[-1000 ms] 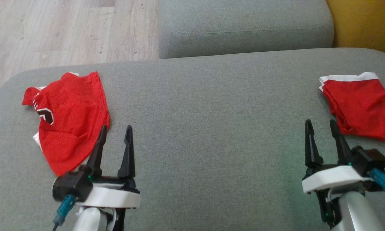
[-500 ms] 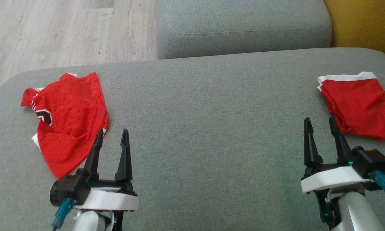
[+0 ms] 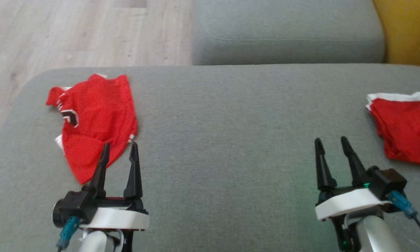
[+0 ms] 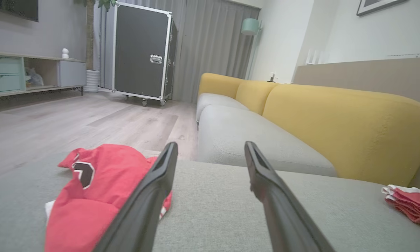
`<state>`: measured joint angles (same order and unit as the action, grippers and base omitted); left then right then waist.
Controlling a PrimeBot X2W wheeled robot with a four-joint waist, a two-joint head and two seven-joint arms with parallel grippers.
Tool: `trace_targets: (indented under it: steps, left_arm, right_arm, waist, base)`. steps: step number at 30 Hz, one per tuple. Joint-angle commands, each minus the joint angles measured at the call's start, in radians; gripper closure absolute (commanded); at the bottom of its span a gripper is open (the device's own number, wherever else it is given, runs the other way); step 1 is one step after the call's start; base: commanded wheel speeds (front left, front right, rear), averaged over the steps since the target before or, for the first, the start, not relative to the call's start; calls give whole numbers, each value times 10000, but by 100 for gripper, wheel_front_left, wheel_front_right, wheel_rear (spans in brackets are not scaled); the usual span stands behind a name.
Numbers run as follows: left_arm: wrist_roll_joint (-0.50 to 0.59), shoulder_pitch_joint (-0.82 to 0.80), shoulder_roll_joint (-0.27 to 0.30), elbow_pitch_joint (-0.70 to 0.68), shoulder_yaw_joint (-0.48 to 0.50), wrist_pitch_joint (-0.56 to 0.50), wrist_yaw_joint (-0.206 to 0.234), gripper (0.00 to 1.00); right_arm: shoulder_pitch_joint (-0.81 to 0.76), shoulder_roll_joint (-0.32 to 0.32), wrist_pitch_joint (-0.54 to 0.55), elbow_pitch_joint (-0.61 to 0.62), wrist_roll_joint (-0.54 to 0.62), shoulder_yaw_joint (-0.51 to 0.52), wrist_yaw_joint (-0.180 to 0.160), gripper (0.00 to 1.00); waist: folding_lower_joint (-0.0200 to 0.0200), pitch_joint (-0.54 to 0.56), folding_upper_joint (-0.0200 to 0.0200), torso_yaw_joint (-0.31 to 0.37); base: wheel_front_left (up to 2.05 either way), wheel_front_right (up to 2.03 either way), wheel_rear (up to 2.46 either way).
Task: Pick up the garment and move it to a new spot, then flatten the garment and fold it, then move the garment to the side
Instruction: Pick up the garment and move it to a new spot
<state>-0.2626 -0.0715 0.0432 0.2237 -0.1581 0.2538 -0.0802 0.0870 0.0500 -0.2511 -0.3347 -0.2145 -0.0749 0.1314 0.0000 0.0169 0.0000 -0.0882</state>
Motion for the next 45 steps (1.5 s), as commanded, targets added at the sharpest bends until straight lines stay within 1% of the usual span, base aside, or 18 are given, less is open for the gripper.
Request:
trace_targets:
  steps: [1,14,16,23,26,30,31,34,36,38,39,43,45]
  left_arm:
    - [87,-244,70,-248,425,80,11,0]
    - [530,231,70,-125,961,80,-157,0]
    - [593,295,70,-123,1048,80,-190,0]
    - [718,388,70,-139,1256,80,-291,0]
    - [786,364,70,-141,1338,80,-330,0]
    - [967,112,148,119,1344,80,-399,0]
    - [1084,-178,312,438,1225,80,-429,0]
    - [1292,-880,699,1511,749,-77,-467,0]
    - [1385,-1503,1006,2305,437,-637,-483,0]
    - [1694,-2146,1434,2990,-80,-1256,-494,0]
    - [1699,-2447,1561,3290,-283,-1517,-496,0]
    - [1276,-3455,2020,4247,-1164,-2466,-501,0]
    - [1057,-3910,2327,4690,-1451,-2829,-501,0]
  right_arm:
    - [167,3,-106,238,-145,-399,-7,0]
    - [-38,3,-107,38,-920,-1480,-7,0]
    - [-67,3,-107,-6,-1002,-1605,-7,0]
    - [-111,3,-107,-60,-1146,-1814,-7,0]
    - [-100,3,-107,-87,-1142,-1868,-7,0]
    - [1,3,-107,-131,-1074,-1836,-7,0]
    - [101,3,-107,-120,-983,-1790,-7,0]
    - [264,3,-107,-107,-781,-1654,-7,0]
    - [380,3,-107,-99,-651,-1573,-7,0]
    - [492,3,-107,-76,-567,-1489,-7,0]
    - [545,3,-107,-57,-530,-1444,-7,0]
    - [761,3,-107,5,-426,-1342,-7,0]
    - [871,3,-107,45,-364,-1341,-7,0]
  waist:
    - [0,133,0,-352]
    - [0,736,0,-2203]
    - [0,800,0,-2401]
    - [0,833,0,-2696]
    - [0,759,0,-2665]
    - [0,482,0,-2410]
    - [0,216,0,-2219]
    - [0,-203,0,-1967]
    - [0,-507,0,-1768]
    - [0,-790,0,-1576]
    - [0,-917,0,-1494]
    - [0,-1421,0,-1158]
    - [0,-1642,0,-1008]
  base:
    - [0,0,0]
    - [0,0,0]
    - [0,0,0]
    - [0,0,0]
    - [0,0,0]
    - [0,0,0]
    - [0,0,0]
    - [0,0,0]
    - [0,0,0]
    - [0,0,0]
    - [0,0,0]
    - [0,0,0]
    - [0,0,0]
